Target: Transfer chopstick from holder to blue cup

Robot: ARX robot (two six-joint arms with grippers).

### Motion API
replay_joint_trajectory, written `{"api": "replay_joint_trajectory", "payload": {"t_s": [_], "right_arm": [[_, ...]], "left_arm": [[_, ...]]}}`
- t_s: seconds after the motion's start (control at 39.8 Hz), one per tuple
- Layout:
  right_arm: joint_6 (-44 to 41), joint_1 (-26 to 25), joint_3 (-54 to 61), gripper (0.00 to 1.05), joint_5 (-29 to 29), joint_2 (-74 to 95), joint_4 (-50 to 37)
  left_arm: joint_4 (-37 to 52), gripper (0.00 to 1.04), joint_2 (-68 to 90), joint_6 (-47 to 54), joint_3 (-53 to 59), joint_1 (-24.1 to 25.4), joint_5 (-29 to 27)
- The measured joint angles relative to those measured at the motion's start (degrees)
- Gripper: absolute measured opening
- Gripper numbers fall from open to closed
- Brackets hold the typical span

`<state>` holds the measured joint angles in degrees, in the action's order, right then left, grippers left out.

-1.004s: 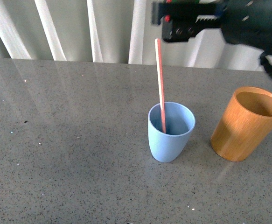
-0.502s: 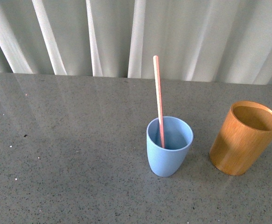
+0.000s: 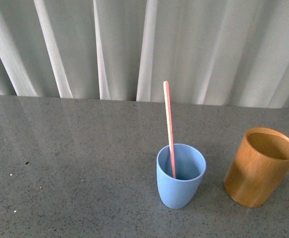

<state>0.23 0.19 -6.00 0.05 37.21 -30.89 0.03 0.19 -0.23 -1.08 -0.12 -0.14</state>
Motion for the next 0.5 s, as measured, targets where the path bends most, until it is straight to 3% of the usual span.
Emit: {"api": "replay_joint_trajectory", "payload": {"t_s": [0.5], "right_arm": [[-0.2, -0.1, 4.7, 0.01, -0.1, -12.8, 6.7]], "left_arm": [[0.0, 0.98, 0.0, 0.0, 0.0, 0.0, 0.0]]}}
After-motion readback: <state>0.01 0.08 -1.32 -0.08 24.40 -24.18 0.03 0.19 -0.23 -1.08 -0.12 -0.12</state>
